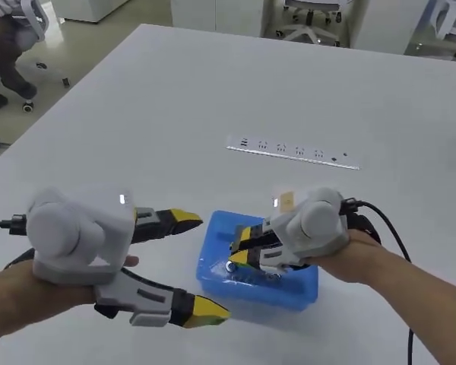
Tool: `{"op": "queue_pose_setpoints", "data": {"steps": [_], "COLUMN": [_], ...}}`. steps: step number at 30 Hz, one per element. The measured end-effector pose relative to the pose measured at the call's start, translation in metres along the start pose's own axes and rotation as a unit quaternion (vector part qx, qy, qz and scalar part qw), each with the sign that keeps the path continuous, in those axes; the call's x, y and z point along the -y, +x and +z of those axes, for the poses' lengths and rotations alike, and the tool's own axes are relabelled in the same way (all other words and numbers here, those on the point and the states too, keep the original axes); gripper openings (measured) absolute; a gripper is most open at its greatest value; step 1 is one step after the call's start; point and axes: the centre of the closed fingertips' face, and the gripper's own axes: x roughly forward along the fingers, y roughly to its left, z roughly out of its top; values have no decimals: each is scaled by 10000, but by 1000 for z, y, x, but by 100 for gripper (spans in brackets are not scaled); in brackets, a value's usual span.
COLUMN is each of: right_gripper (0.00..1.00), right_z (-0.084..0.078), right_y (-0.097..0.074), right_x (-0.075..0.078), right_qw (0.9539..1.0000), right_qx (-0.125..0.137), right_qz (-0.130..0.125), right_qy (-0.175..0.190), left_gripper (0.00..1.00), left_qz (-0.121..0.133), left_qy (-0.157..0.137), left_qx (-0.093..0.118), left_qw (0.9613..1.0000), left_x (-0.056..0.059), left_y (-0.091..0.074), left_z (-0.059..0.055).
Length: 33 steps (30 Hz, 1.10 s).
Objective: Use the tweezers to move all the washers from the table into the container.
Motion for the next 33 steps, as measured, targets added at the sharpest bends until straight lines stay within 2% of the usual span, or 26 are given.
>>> {"op": "queue_pose_setpoints", "data": {"steps": [4,9,13,21,24,27,33], "right_gripper": [9,9,9,9,9,9,9], "right_z": [0,0,0,1,0,0,0], "right_y": [0,0,0,0,0,0,0], "right_x": [0,0,0,-1,-1,-1,-1], "right_qw": [10000,10000,10000,10000,10000,9999,9999], "right_qx": [17,19,8,-9,-14,-17,-33], "right_qz": [8,17,23,39,39,42,50], "right_qy": [25,4,-12,-68,-83,-89,-122], "left_gripper": [73,61,58,41,38,29,22], "left_qz": [-44,-68,-157,-265,-247,-292,-320], "left_qy": [53,163,262,525,701,801,1011], "left_qx": [-58,-101,-131,-180,-277,-298,-430], "left_qw": [10000,9998,9994,9981,9968,9959,9934], "left_x": [-4,-14,-18,-28,-33,-34,-35], "left_y": [2,5,9,18,23,27,35], "left_z": [0,1,3,8,7,10,13]}}
